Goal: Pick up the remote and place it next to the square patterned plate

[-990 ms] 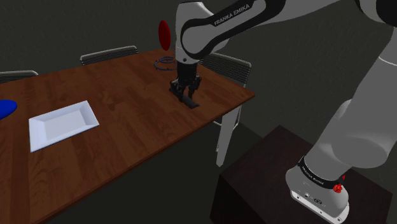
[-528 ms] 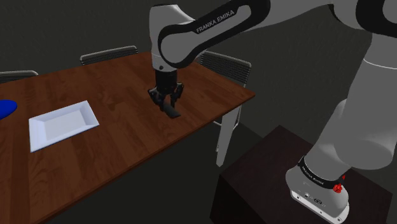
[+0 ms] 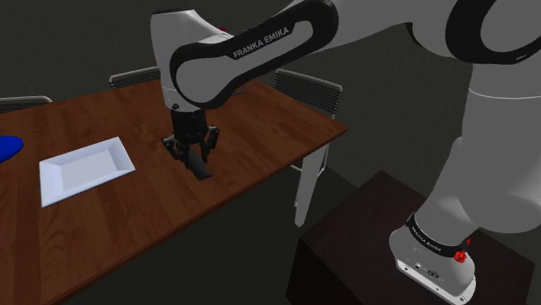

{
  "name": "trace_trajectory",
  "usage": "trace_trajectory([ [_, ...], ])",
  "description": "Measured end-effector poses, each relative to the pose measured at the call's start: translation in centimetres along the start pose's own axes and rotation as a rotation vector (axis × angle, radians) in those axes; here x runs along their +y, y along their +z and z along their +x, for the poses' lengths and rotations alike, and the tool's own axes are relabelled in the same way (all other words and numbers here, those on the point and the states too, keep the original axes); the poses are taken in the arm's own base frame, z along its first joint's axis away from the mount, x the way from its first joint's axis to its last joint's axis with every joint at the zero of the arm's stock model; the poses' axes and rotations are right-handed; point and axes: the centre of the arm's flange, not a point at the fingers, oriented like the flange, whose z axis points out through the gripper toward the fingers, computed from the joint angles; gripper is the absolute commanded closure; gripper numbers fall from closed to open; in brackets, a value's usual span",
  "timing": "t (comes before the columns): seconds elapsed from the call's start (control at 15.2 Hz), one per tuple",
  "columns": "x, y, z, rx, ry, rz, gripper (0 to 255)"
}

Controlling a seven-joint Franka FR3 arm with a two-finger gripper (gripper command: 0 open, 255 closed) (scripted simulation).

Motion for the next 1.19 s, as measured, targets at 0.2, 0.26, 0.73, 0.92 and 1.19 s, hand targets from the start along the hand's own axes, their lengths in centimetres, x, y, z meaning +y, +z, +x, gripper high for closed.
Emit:
trace_trajectory([
  [0.2, -4.0, 0.4, 0.0, 0.001, 0.0, 0.0, 255],
  [0.26, -4.9, 0.5, -0.1, 0.0, 0.0, 0.0, 255],
  [0.73, -14.7, 1.1, -0.9, 0.001, 0.0, 0.001, 255],
  [0.92, -15.8, 2.4, -1.3, 0.0, 0.001, 0.0, 255],
  [1.19, -15.8, 4.5, -1.3, 0.0, 0.002, -0.001, 255],
])
